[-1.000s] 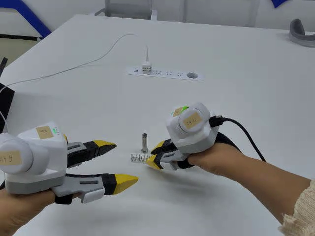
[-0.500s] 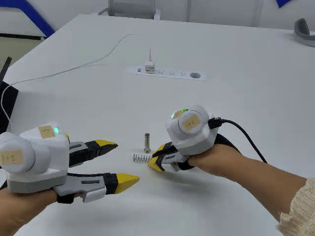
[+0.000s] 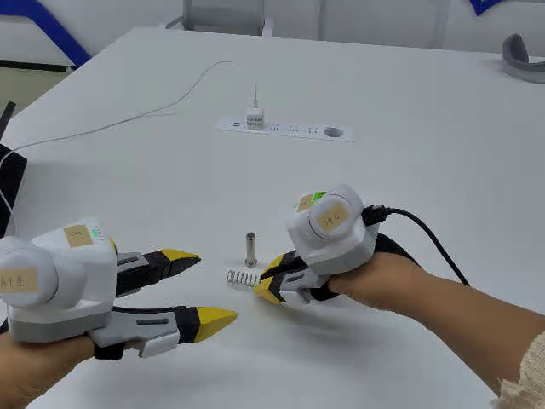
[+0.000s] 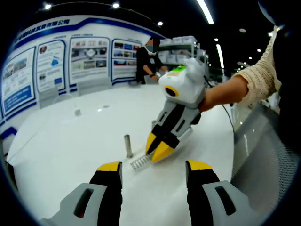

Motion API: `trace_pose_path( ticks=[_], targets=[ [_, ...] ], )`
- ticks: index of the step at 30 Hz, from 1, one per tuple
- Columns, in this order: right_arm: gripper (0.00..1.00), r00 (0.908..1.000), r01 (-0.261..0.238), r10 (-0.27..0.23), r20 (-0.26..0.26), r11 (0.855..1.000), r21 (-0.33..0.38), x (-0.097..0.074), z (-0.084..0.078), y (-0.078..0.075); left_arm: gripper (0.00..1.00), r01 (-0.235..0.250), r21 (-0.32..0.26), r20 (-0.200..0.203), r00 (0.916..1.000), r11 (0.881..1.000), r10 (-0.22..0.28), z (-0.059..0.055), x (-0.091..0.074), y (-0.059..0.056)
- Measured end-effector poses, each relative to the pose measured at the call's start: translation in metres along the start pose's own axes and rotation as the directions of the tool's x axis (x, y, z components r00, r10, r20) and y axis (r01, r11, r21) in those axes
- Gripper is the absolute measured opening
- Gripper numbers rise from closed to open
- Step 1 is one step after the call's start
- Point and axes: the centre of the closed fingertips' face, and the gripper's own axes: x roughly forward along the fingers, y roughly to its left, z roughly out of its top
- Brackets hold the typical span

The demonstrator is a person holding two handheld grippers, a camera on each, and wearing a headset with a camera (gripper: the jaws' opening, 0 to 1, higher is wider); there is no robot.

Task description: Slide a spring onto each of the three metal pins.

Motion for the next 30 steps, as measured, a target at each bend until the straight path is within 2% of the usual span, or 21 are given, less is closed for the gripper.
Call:
trace_pose_path(
  ticks=[8,10,18,23,30],
  targets=[
    [0.11,0.9994,-0.035,0.035,0.008,0.999,-0.034,-0.018,0.006,0.015,0.52,0.023,0.035,-0.012,0.9997,0.999,-0.023,-0.001,0.006,-0.005],
    [0.11,0.9985,-0.053,0.054,0.005,0.997,-0.054,-0.023,0.008,0.022,0.49,0.028,0.065,-0.022,0.9994,0.997,-0.027,-0.002,0.008,-0.006],
    [0.11,0.9951,-0.098,0.097,-0.016,0.988,-0.118,-0.04,0.011,0.04,0.41,0.066,0.091,-0.037,0.9973,0.994,-0.063,-0.004,0.011,-0.016],
    [0.11,0.992,-0.126,0.123,-0.027,0.981,-0.147,-0.044,0.013,0.049,0.36,0.089,0.115,-0.044,0.9954,0.989,-0.084,-0.005,0.013,-0.022],
    [0.11,0.9863,-0.162,0.154,-0.059,0.971,-0.176,-0.046,0.01,0.06,0.26,0.122,0.176,-0.062,0.9917,0.977,-0.113,-0.008,0.014,-0.03]
  ],
)
